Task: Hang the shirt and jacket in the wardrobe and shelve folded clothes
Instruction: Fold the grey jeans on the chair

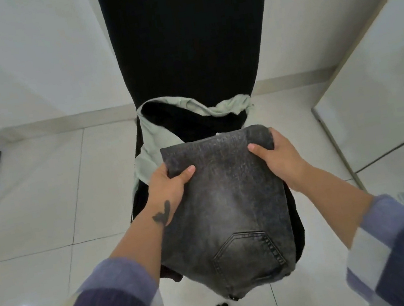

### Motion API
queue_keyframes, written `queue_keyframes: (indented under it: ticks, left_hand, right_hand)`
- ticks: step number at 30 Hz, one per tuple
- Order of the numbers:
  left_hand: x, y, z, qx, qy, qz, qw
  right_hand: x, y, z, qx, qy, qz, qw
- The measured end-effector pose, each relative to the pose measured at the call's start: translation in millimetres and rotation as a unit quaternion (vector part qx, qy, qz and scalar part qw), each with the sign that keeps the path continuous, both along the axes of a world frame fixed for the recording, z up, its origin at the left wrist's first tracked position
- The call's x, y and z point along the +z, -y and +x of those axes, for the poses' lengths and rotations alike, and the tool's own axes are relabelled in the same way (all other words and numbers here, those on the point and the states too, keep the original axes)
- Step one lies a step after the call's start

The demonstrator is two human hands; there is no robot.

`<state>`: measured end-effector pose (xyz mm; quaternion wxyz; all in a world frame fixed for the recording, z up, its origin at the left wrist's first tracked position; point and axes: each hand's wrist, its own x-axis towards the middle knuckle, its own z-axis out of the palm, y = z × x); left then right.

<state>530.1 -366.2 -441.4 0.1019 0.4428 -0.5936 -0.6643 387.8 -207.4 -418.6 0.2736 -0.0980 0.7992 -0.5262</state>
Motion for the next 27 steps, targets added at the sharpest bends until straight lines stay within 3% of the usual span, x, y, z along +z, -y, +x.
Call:
queue_keyframes:
  ticks: [8,13,17,21,24,27]
  left_hand:
    - [159.4,9.2,-30.5,-0.027,-0.076,-0.144,0.986]
    - [273.0,24.8,-50.4,-0.012,-0.153,-0.238,0.959]
    - [328.6,25.7,-53.7,0.002,-0.21,-0.285,0.935]
    - [331.3,12.4,-45.9,0.023,-0.193,-0.356,0.914]
    - [295.0,-9.0,-26.5,0.036,-0.129,-0.42,0.898]
    - [246.4,-32.3,5.4,0.038,-0.067,-0.411,0.909]
  right_hand:
    - [151.5,5.9,-14.9,-0.044,-0.09,-0.084,0.991]
    - [258.3,26.5,-28.7,-0.064,-0.199,-0.156,0.965]
    - [309.8,26.0,-29.3,-0.091,-0.242,-0.216,0.942]
    - [311.6,18.6,-18.2,-0.113,-0.228,-0.252,0.934]
    - [279.0,7.5,-0.2,-0.119,-0.21,-0.238,0.941]
    - [227.0,-9.8,27.5,-0.109,-0.181,-0.199,0.957]
